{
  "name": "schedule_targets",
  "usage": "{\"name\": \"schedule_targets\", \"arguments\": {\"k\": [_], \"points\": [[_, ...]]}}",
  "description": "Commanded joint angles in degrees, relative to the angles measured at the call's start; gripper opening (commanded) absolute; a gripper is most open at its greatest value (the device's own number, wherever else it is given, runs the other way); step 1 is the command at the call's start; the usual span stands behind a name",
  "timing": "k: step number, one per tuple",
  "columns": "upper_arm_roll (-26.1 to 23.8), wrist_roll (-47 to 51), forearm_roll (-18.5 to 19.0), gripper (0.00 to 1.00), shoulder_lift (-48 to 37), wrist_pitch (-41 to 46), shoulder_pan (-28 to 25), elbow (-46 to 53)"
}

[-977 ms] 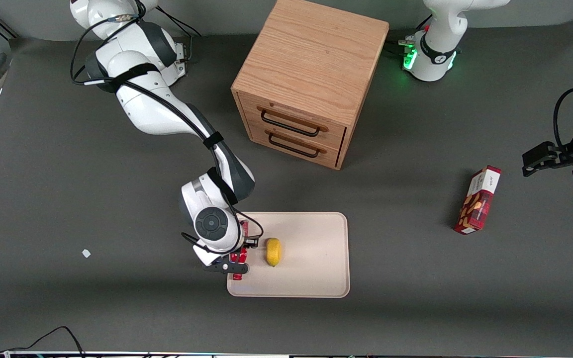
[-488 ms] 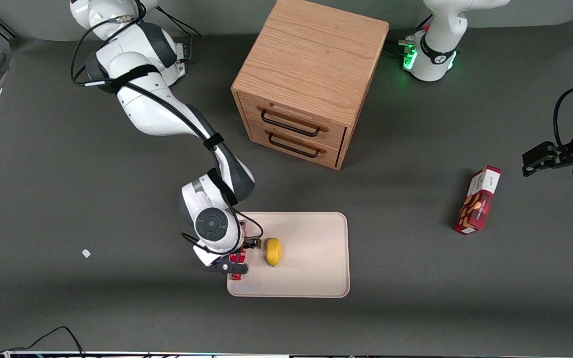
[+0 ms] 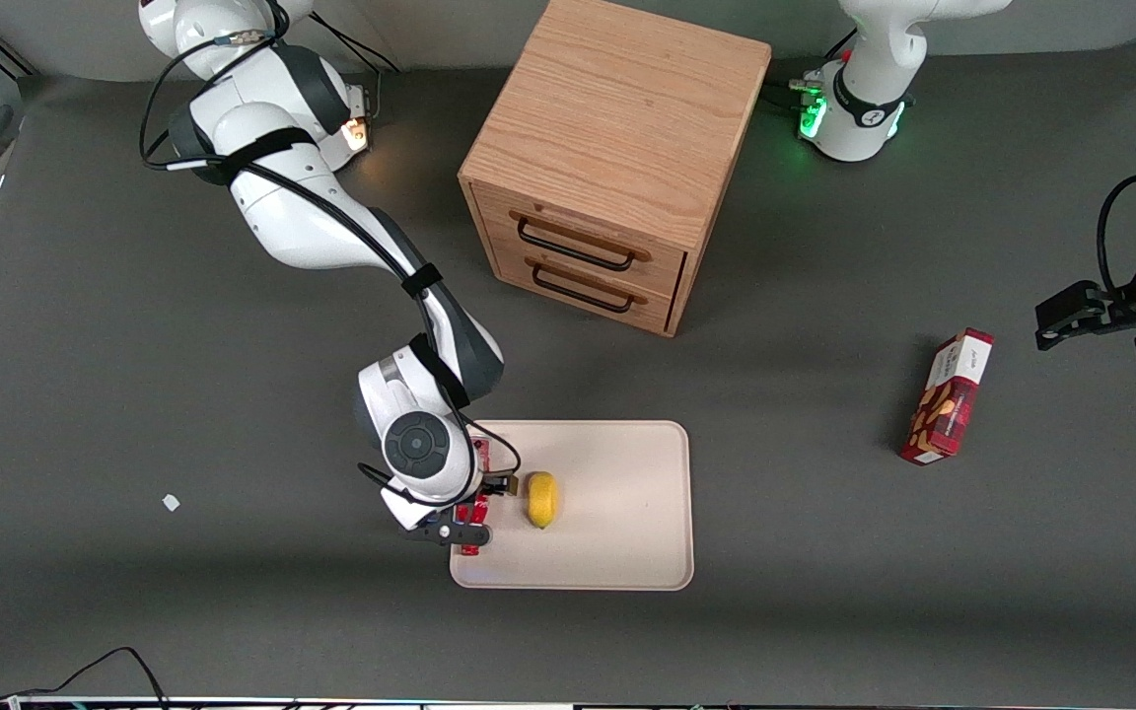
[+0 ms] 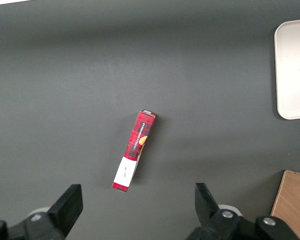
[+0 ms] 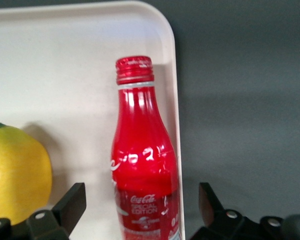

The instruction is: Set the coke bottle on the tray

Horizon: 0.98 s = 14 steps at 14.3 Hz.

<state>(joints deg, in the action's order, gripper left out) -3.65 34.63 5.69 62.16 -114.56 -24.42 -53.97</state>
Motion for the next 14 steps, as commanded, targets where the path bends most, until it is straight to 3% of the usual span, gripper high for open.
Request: {"name": "schedule_targets", "arguments": {"k": [1,3,5,8,11,14], "points": [[0.04,-1.32,-0.23,1.00,-3.43,5.38,0.16,0.10],[-0.39,-1.06,-0.94,1.00,-8.43,10.82,1.38,-1.56],[-3.97,-2.19,-2.59,1.00,-16.24,16.36,6.28,-7.17],[-8.57,-7.11,-3.05,1.00,-30.99,17.44,14.29,-22.61],[-6.13,-14.56,-3.31,1.00,-45.68,16.91,15.80,-36.08],[1.42,-23.26,-7.61,1.00,-57.63,17.00,15.19,-45.05]]}}
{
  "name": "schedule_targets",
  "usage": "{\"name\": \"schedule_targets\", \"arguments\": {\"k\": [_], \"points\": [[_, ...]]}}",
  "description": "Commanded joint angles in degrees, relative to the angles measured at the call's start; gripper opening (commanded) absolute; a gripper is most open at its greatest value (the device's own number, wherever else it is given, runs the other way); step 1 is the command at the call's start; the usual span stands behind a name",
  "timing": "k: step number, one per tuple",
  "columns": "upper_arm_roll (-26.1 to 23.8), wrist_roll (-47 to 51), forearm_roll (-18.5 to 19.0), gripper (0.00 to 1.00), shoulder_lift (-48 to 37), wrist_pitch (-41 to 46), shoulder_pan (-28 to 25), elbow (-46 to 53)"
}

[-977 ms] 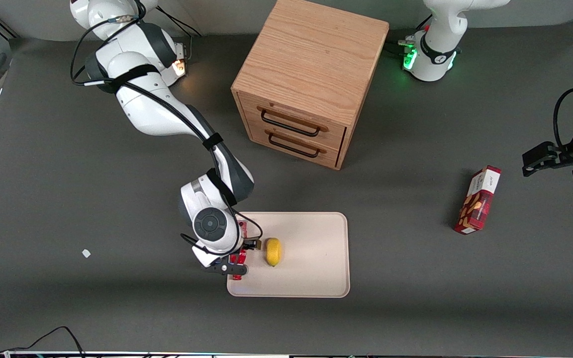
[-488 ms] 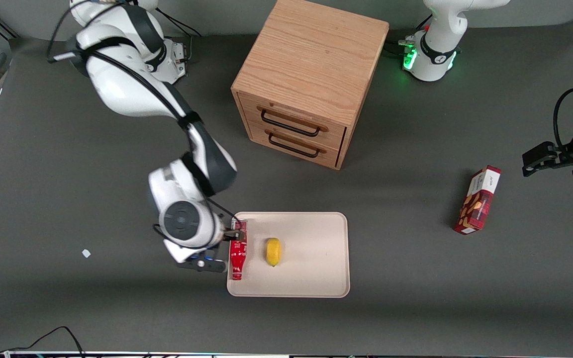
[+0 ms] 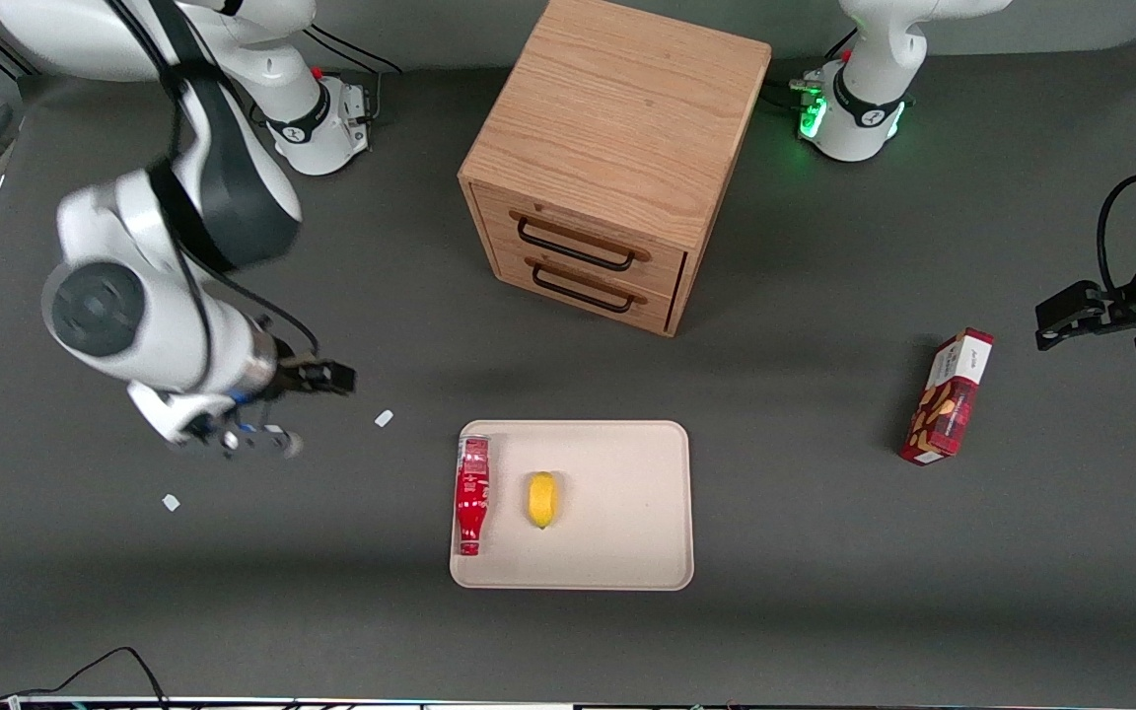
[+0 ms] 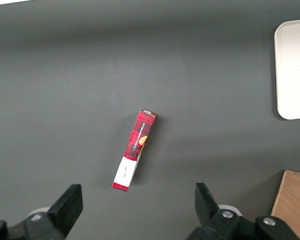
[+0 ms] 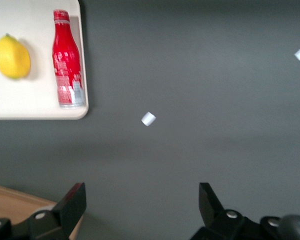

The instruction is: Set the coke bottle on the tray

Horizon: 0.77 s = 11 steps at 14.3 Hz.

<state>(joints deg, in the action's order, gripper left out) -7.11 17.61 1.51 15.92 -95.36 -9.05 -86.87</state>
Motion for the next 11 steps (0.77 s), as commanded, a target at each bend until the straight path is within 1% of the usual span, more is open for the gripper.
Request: {"name": "schedule_targets", "arguments": {"k": [1,3,4,5,7,11], "points": [[7.26,-9.06,-3.70,1.00,-15.17,-2.11,-0.78,-15.14],[11.92,-14.15,-3.71,1.00,-21.07,-2.20,-1.84,-19.98],[14.38,-18.18,-3.71,1.00,-22.58,-1.85,-2.71,-20.70],[15.89,-19.62,-3.62,1.00,-23.20,-1.41,-3.07,-20.62],[16.08,-19.28,-2.83,1.00,-23.21,-1.06,-3.08,-20.09],[15.99,-17.61,-2.74,1.00,-23.21,-0.36,-2.81,-19.21]]}}
